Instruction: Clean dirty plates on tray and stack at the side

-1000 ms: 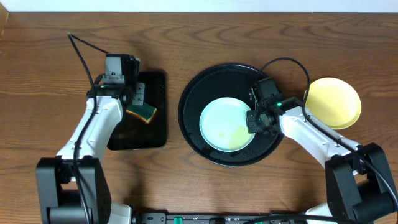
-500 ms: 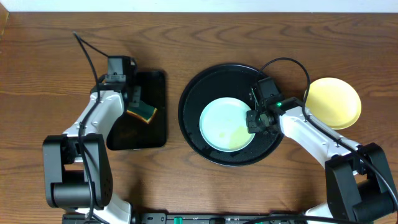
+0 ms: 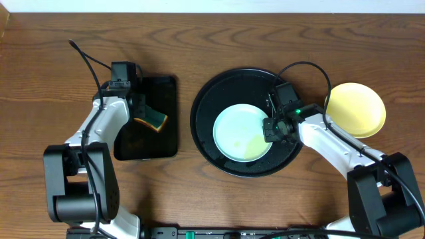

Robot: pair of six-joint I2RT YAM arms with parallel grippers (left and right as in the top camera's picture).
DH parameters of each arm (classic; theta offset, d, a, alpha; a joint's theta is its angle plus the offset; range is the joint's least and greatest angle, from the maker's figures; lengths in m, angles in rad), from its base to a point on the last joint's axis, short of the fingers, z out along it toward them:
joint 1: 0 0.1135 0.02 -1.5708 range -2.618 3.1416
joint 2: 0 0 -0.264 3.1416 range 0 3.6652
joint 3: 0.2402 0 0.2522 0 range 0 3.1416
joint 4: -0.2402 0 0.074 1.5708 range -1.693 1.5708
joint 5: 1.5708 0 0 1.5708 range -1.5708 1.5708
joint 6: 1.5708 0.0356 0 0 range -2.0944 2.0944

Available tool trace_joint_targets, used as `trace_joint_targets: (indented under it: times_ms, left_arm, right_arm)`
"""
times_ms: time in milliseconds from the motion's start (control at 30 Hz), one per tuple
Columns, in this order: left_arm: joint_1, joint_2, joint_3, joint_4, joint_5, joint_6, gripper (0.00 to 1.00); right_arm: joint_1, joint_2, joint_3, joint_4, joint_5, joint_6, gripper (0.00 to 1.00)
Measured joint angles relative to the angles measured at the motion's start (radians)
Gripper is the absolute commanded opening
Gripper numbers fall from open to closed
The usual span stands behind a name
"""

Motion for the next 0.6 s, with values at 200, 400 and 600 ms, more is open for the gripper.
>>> trace_joint_targets:
  times_ms: [200,400,600]
  left_arm:
    - [0.000,-0.007,0.000,-0.018,0.002,-0.007,0.44]
    - [0.000,-0.008,0.000,-0.063,0.003,-0.029,0.44]
    - [0.000,-0.008,-0.001,-0.134,0.003,-0.064,0.44]
  right_arm:
    - [0.000,0.000,0.000,0.000,0.001,0.000,0.01]
    - [0.000,0.000,0.000,-0.001,0.001,0.000,0.01]
    - [0.000,0.000,0.000,-0.003,0.002,0.000,0.01]
